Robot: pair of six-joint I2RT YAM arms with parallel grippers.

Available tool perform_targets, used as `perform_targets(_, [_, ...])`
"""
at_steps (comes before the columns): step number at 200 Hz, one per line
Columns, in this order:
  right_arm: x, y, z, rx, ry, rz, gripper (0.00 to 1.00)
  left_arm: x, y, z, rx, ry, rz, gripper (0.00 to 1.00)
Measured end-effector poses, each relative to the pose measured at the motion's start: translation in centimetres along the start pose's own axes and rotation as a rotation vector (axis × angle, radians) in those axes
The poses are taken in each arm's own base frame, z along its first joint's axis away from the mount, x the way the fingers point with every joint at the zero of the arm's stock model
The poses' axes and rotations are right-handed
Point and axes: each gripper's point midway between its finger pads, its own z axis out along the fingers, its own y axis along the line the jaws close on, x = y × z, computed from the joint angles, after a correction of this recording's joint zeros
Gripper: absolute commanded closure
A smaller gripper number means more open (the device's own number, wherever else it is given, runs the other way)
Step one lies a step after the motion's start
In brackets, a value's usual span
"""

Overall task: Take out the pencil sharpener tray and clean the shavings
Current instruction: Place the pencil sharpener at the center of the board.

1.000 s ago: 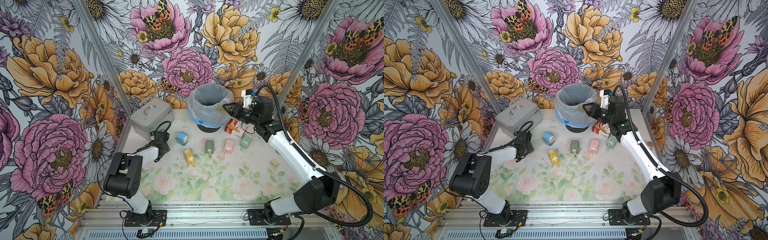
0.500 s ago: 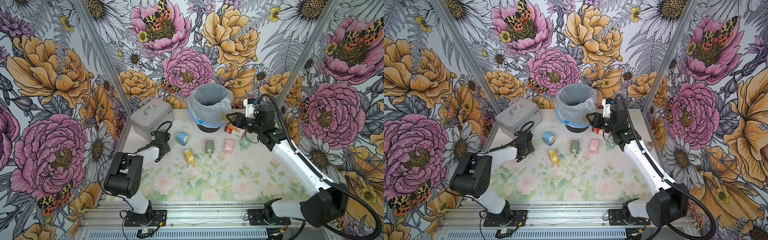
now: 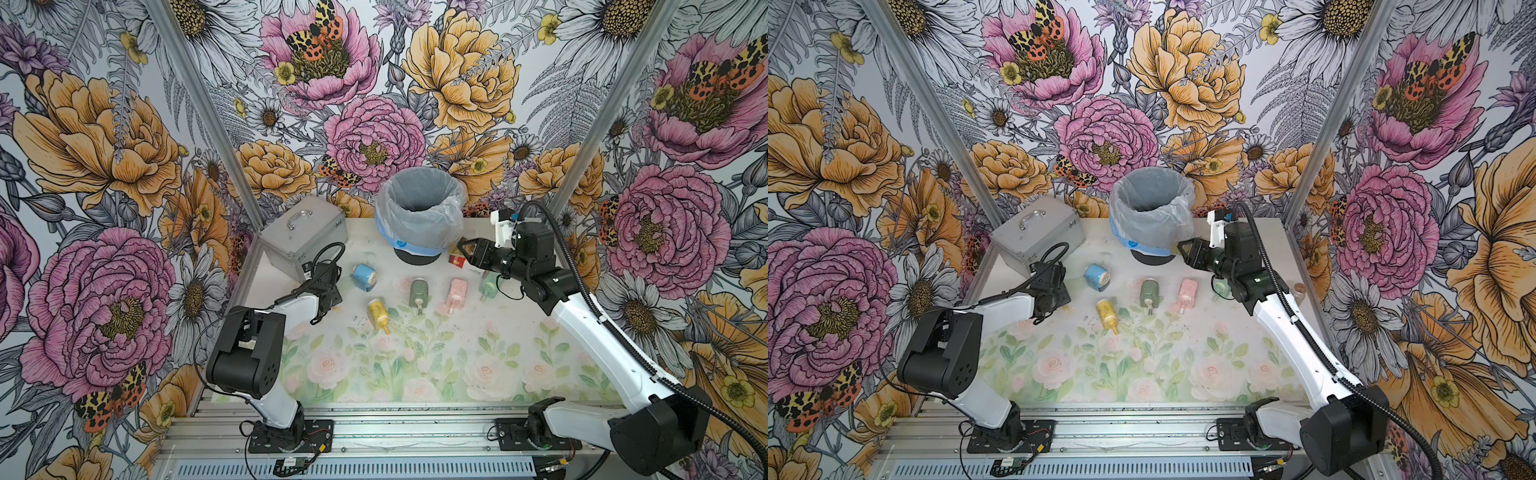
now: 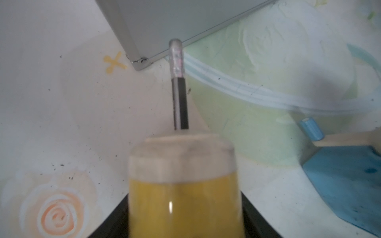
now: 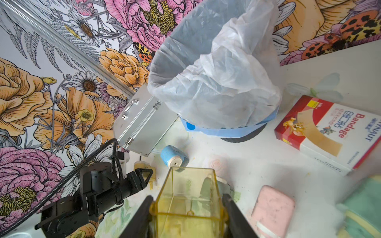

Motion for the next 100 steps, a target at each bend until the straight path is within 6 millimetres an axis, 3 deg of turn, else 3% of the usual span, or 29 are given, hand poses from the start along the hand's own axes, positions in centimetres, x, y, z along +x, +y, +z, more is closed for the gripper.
perform_targets(100, [3.4,-2.9,-0.4,0.09,0.051,-0.007,0.85,-1.8,0.9,-4.0,0.027,-0.084,-0.021,0.22])
